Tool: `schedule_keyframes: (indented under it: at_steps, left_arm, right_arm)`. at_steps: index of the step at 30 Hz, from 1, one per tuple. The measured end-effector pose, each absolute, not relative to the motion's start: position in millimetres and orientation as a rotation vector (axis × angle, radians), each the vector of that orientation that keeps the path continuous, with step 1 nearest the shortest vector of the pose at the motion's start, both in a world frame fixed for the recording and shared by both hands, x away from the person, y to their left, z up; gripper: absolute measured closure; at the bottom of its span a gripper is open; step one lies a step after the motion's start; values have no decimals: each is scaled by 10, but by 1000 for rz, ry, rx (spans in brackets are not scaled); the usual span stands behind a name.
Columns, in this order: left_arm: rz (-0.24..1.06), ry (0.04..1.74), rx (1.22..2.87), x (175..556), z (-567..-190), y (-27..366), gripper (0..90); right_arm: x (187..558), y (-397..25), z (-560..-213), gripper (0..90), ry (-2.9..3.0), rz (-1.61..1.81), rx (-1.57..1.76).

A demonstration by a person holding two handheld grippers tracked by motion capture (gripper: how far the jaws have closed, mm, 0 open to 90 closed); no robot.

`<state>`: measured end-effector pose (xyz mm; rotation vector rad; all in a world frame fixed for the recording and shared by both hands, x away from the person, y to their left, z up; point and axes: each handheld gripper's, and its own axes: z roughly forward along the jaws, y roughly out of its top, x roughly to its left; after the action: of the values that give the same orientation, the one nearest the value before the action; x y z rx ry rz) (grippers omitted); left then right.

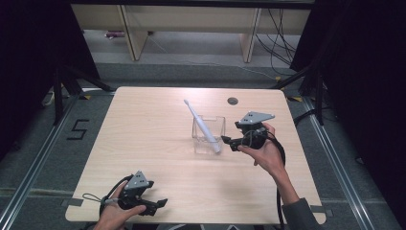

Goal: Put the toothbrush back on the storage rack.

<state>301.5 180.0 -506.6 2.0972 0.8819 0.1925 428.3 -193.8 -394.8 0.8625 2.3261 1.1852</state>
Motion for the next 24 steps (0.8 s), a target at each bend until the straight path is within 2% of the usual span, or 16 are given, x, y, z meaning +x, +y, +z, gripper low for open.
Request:
schedule_keyframes:
  at_steps: [24]
  left_arm:
    - [193, 876, 2105, 3010, -5061, 1805, 150]
  right_arm:
    - [4038, -2119, -4034, 224, 2330, 1185, 881]
